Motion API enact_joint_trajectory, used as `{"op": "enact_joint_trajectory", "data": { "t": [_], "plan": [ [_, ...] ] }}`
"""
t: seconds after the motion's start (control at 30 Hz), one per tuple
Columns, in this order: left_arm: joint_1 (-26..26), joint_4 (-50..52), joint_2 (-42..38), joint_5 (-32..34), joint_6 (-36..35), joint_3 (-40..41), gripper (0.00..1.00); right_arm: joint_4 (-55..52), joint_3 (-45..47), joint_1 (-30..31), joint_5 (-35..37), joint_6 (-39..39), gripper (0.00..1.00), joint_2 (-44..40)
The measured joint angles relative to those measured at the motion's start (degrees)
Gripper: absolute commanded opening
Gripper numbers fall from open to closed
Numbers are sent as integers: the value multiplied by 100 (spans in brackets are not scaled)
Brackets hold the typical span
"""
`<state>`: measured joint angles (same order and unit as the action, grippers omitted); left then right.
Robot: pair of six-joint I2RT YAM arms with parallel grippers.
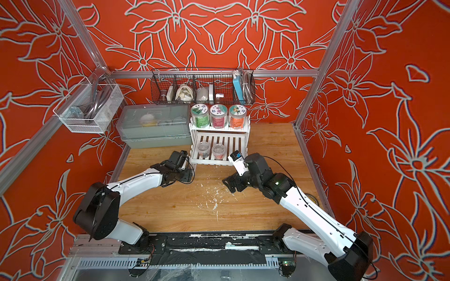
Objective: Place the seed container on the shelf
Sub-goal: Pick up the seed jar at the center of the board.
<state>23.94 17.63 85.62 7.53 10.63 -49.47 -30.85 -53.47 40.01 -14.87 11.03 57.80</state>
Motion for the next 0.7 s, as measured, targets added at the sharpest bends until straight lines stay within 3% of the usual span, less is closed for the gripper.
{"op": "enact_joint_trajectory", "data": {
  "t": [0.23, 0.43, 0.7],
  "plan": [
    [0, 822, -490, -42, 367, -173, 61, 42, 17, 0, 0, -24, 92, -35],
    [0, 1827, -1626, -173, 769, -621, 59, 306, 232, 0, -28, -114, 92, -424],
    [223, 2715, -2739, -863, 1311, -1318, 59, 1327, 654, 0, -319, -190, 95, -868]
  ]
}}
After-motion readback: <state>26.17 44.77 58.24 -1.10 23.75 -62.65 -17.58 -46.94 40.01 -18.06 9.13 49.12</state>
